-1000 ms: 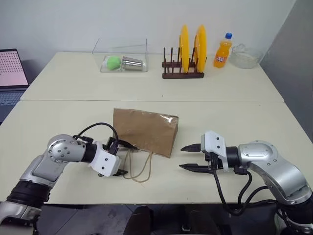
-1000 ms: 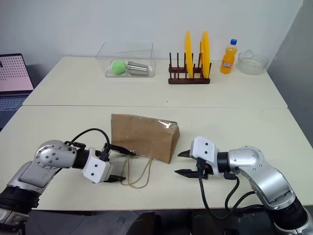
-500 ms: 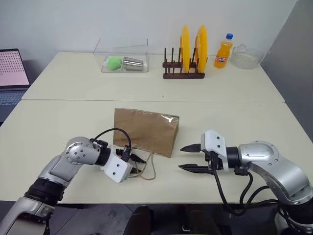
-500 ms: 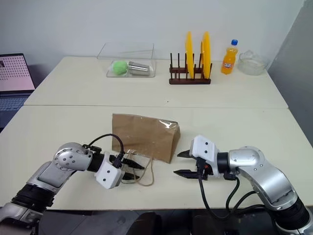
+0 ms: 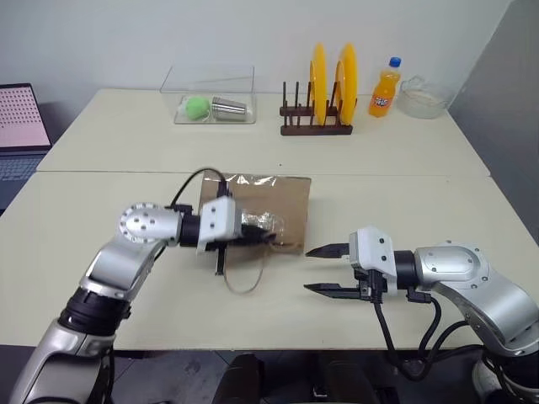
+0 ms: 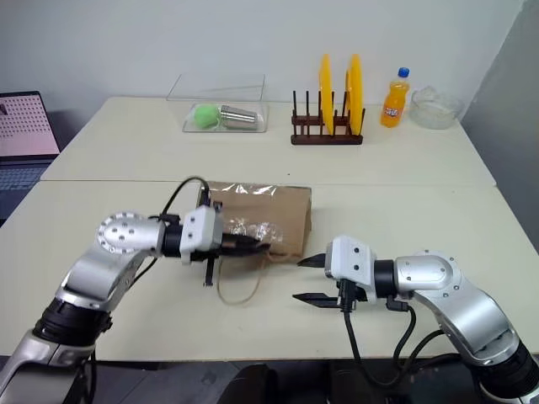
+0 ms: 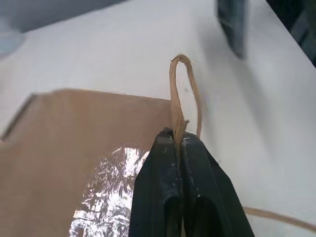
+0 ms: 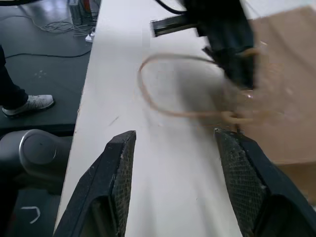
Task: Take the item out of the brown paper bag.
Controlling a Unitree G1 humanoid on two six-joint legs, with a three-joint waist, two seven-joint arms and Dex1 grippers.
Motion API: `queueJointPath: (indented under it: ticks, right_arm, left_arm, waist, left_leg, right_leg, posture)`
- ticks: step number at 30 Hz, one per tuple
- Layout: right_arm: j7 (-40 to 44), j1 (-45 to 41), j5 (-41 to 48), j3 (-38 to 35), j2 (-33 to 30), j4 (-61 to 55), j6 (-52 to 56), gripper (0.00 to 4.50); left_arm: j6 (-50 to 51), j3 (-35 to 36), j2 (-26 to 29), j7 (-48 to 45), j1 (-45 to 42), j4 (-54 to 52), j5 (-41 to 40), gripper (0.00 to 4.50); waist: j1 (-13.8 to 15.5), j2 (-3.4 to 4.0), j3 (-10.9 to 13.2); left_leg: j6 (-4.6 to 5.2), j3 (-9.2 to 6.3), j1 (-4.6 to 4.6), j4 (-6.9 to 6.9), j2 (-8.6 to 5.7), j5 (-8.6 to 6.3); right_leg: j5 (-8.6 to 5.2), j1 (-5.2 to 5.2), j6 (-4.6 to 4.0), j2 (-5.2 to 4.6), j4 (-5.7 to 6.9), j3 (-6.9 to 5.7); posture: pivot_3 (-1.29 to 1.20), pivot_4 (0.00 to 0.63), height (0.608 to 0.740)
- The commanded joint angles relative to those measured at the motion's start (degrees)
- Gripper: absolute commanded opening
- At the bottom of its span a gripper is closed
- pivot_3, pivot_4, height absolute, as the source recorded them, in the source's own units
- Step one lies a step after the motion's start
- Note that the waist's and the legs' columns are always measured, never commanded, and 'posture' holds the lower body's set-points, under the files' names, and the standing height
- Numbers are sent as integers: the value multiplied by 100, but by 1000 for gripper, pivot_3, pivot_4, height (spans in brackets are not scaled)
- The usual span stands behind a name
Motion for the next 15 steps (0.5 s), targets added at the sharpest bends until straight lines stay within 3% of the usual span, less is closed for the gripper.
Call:
queueJointPath:
  ticks: [1,7,15]
  right_arm:
    - [73,-263,-572,432,138,119,-811,2651]
    - [-326,-903,-2120,1362,738,1295,-2210,2651]
    - [-542,-1315,-3366,2073,1303,2659,-3652,2651]
  left_arm:
    - [386,254,-86,17,-289,16,-253,40]
    - [232,245,-111,-202,-560,447,-62,40]
    - [41,247,-162,-355,-771,826,104,40]
  waist:
    - [-21,0,0]
    - [-32,0,0]
    - [-16,-1,0]
  left_leg:
    - [0,0,-1,0,0,0]
    - [-2,2,1,0,3,1]
    - [-4,2,-1,0,2,2]
  right_leg:
    - [0,-1,0,1,0,0]
    - [0,-4,-1,5,4,5]
    - [5,-5,-9,4,5,8]
  posture:
    - [0,150,740]
    - [0,150,740]
    - [0,150,740]
